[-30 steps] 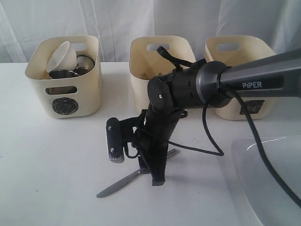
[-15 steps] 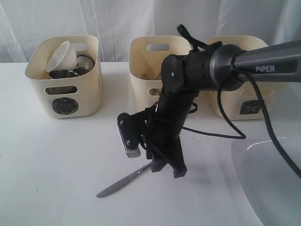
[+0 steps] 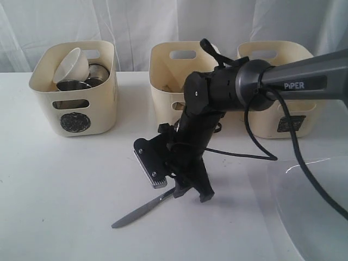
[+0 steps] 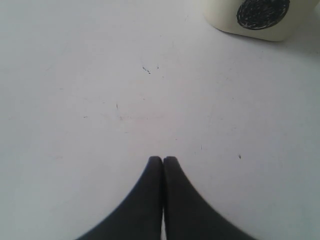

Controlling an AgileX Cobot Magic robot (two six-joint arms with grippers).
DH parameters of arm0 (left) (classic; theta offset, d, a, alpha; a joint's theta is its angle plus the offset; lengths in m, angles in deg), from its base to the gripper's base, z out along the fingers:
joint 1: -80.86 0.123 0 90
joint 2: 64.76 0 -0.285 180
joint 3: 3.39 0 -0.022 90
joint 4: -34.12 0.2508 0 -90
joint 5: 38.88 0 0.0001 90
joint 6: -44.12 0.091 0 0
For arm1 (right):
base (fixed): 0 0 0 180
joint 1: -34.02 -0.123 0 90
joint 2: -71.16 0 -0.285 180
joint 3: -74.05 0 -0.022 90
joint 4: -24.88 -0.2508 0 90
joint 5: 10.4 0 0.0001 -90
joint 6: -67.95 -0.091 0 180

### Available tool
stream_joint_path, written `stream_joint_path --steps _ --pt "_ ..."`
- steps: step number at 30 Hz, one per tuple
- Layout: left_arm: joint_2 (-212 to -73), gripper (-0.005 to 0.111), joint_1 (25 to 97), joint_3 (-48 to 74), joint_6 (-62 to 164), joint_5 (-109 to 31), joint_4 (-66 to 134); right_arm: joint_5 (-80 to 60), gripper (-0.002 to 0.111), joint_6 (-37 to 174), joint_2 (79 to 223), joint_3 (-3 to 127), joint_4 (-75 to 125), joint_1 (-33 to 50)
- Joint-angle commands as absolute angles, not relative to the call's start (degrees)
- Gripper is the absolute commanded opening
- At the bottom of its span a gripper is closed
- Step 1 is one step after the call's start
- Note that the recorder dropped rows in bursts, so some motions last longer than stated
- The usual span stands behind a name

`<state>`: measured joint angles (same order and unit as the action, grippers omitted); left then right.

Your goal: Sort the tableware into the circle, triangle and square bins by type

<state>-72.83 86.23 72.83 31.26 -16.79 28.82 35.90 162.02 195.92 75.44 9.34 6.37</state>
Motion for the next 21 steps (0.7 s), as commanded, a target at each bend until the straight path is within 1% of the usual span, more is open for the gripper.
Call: stream_joint_path --steps 1,10,18,21 --pt "-72.55 0.000 86.42 73.35 31.01 -13.92 28.39 36.21 0.051 158.07 196.91 75.53 8.93 6.66" --pt "-72.55 0.000 86.42 73.35 31.01 -13.92 28.39 36.84 0.050 151.75 198.49 75.53 8.93 6.66" --pt "-72.55 0.000 86.42 73.35 31.01 -13.92 28.39 44.63 0.039 150.20 199.12 75.53 9.06 6.66" --pt "-72.55 0.000 86.42 73.35 31.01 -13.92 28.39 48.02 0.039 146.21 199.12 75.53 9.06 6.66"
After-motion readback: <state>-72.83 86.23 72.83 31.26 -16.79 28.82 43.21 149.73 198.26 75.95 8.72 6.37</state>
